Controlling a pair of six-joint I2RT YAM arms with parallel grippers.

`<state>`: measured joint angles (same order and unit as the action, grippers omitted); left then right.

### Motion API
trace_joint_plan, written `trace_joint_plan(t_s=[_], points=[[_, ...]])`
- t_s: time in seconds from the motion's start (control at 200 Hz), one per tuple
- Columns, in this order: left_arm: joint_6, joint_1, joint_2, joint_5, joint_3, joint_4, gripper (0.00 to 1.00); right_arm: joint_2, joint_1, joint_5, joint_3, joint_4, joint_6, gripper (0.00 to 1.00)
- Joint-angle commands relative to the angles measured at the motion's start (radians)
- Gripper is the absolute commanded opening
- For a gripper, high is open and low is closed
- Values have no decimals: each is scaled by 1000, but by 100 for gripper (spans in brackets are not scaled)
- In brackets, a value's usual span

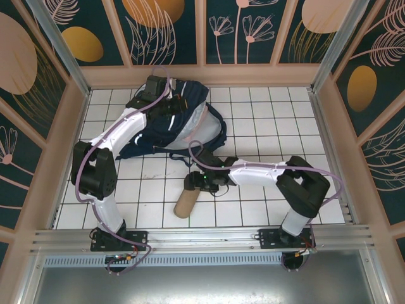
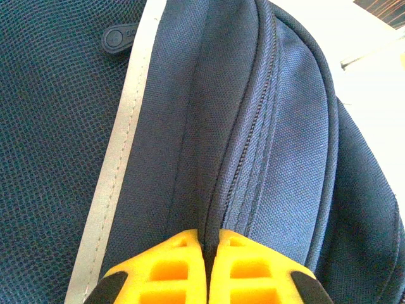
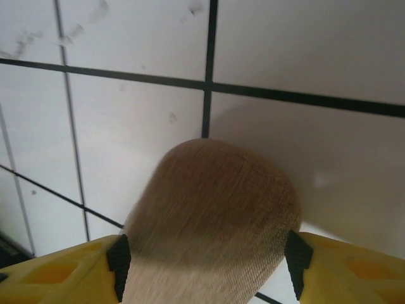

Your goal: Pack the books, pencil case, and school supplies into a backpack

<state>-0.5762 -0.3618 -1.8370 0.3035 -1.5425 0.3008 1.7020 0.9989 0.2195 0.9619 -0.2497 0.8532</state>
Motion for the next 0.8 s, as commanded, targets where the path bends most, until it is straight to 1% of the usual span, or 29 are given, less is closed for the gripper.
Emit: trace_joint_plan(t_s=[0.0,0.175,0.255,0.495,0.66,0.795], points=[[25,16,46,-20,13,41,2,68,28,-57,46,-77,46,70],[38,17,64,-24,19,51,2,118,29,-165,121,-174,45,69],[37,17,71,-24,25,50,2,123,12,-196,142,-190,23,64],[35,15,72,-23,26,49,2,156,-97,-230,188,-220,-67,62],[35,17,59,-23,10,52,2,162,-184,-296,211,-227,-152,62],[39,16,47,-21,-8,60,2,139,-232,-313,238,-231,-224,66]])
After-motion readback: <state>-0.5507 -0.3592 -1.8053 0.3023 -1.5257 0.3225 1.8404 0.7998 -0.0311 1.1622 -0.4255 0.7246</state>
